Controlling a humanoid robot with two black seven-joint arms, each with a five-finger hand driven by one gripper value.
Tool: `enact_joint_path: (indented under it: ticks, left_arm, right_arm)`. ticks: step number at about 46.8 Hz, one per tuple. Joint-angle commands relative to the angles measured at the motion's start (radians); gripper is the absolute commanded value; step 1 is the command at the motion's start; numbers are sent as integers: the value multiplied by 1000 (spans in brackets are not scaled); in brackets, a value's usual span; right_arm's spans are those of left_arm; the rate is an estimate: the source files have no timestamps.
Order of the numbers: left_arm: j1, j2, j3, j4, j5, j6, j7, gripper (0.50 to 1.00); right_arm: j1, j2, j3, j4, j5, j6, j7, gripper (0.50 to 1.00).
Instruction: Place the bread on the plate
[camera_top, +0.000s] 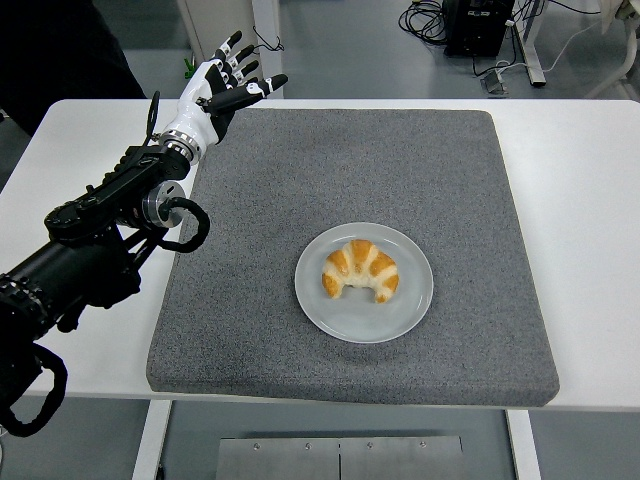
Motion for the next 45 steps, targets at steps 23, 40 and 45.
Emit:
enact_joint_path:
  ticks: [23,40,45]
  left_arm:
    - [7,-68,-98,178,-224,-18,-60,972]
    - [13,-68,-150,195,-222,-78,-64,972]
    - [15,-68,-150,195,-222,-80,-64,972]
  right_arm:
    - [3,0,2,5,0,2,0,1000]
    - [8,0,11,0,0,-2,2,1000]
    - [8,0,9,5,0,2,2,1000]
